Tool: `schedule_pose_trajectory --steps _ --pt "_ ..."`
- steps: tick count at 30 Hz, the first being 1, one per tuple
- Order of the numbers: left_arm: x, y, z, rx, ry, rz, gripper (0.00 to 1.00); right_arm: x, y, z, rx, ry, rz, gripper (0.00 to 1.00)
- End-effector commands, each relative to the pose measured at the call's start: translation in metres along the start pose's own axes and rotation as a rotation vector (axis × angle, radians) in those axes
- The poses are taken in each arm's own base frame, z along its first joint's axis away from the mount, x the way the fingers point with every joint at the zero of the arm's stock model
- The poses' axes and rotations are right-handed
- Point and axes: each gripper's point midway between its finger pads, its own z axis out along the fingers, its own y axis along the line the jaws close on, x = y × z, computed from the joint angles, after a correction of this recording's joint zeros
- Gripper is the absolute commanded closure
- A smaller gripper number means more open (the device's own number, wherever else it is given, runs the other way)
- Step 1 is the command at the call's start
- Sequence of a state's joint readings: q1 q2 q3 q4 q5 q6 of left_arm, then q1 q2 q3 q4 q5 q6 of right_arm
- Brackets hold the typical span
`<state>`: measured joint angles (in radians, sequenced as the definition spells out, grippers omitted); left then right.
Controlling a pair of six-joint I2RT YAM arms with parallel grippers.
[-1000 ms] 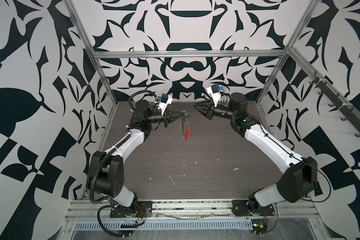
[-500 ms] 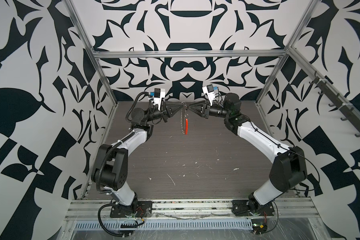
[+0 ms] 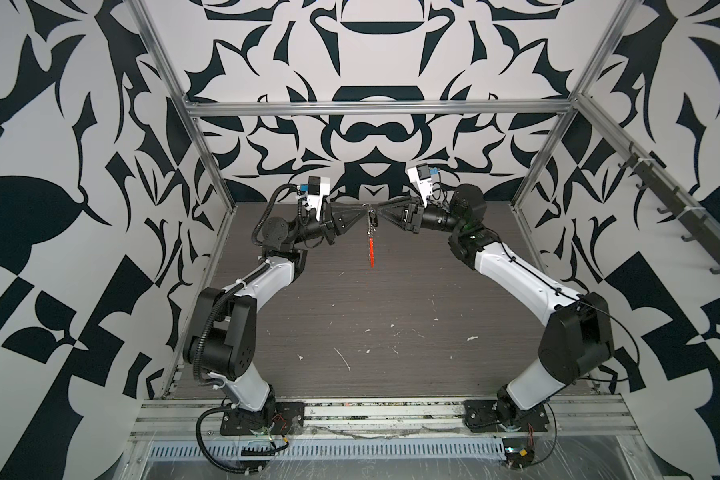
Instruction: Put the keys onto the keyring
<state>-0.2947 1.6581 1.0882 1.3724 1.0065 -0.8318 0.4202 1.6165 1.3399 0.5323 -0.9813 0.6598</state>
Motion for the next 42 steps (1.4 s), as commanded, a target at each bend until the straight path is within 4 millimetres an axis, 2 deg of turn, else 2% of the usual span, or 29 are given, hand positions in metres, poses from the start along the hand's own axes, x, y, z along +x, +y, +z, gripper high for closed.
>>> schedule_pose_trajectory --steps 1,5,20,29,34,42 --pt "-0.019 -0.006 0.003 0.017 -0.049 0.063 1.0 -0.025 0.026 -0.001 -0.069 -0.046 -0.074 0.66" --pt "-0.021 -0.006 0.004 0.018 -0.052 0.064 1.0 -0.025 0.025 0.002 -0.087 -0.052 -0.059 0.7" --pt "-0.023 -0.005 0.007 0.022 -0.058 0.06 1.0 -0.02 0.026 0.01 -0.117 -0.031 -0.033 0.71" --pt "-0.022 -0.006 0.009 0.032 -0.053 0.056 1.0 -0.026 0.029 0.011 -0.122 -0.036 -0.044 0.74" --pt "-0.025 -0.005 0.01 0.029 -0.061 0.061 1.0 -0.025 0.028 0.013 -0.126 -0.031 -0.035 0.83" --pt "-0.033 -0.007 0.011 0.027 -0.079 0.076 1.0 -0.016 0.022 0.013 -0.121 -0.024 -0.015 0.87"
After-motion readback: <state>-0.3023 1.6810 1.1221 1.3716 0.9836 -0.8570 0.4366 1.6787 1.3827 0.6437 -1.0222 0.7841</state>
